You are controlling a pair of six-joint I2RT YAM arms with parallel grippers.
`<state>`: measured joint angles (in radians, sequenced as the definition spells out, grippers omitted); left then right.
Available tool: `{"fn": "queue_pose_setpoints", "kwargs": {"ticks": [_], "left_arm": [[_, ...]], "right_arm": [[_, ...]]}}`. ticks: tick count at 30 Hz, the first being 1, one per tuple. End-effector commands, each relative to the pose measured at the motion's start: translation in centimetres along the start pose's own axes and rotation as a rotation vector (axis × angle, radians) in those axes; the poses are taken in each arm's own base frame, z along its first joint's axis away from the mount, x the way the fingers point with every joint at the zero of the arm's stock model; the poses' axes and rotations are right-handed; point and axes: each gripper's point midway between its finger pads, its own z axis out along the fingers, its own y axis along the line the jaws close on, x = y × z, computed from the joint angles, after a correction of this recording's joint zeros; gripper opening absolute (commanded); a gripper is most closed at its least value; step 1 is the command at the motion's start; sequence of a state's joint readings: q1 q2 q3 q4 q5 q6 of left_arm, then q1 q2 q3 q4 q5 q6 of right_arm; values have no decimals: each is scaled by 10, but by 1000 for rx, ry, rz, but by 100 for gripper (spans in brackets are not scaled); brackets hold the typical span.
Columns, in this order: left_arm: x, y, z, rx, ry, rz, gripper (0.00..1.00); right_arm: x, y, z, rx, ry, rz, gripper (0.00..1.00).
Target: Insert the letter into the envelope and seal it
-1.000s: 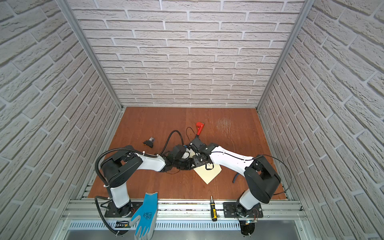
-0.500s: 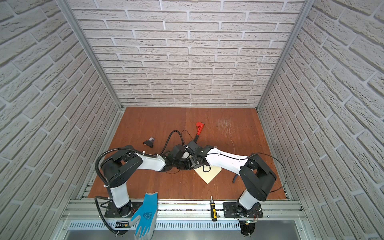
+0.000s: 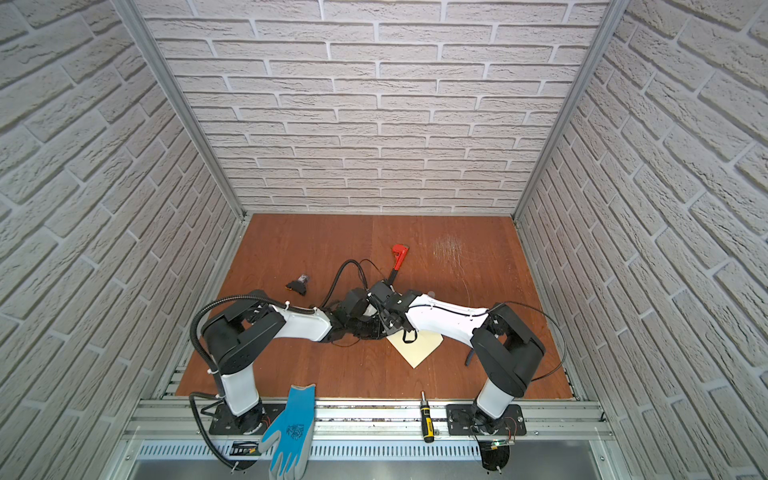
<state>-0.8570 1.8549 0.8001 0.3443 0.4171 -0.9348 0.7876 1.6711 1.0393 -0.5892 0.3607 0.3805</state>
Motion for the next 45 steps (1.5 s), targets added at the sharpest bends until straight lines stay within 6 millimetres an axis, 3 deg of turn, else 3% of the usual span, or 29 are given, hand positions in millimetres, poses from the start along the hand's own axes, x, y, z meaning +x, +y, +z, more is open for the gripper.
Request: {"fn": "queue_pose_setpoints", "kwargs": {"ticks": [1,6,14,19,24,31,45], "left_arm": [[37,65,1,-224,109,-77,0],[37,65,1,-224,109,-79,0],[37,68,1,-239,110,-74,0],[37,69,1,-246,109,-75,0],[37,70,1,-254,113,-70,0],[37,69,0,-258,112,-67,0],[39,69,0,-257,115,-65,0]], "right_arm": [[37,-4,27,50,132,-50,5],[38,-5,21,44,130,-43,5],[4,-6,-48,-83,4,3,5],[-1,-8,-73,-125,-23,19,5],[7,-4,-68,-144,0,24,5],[21,9,-44,-131,48,6,5],[18,16,-24,-108,63,-12,5]]}}
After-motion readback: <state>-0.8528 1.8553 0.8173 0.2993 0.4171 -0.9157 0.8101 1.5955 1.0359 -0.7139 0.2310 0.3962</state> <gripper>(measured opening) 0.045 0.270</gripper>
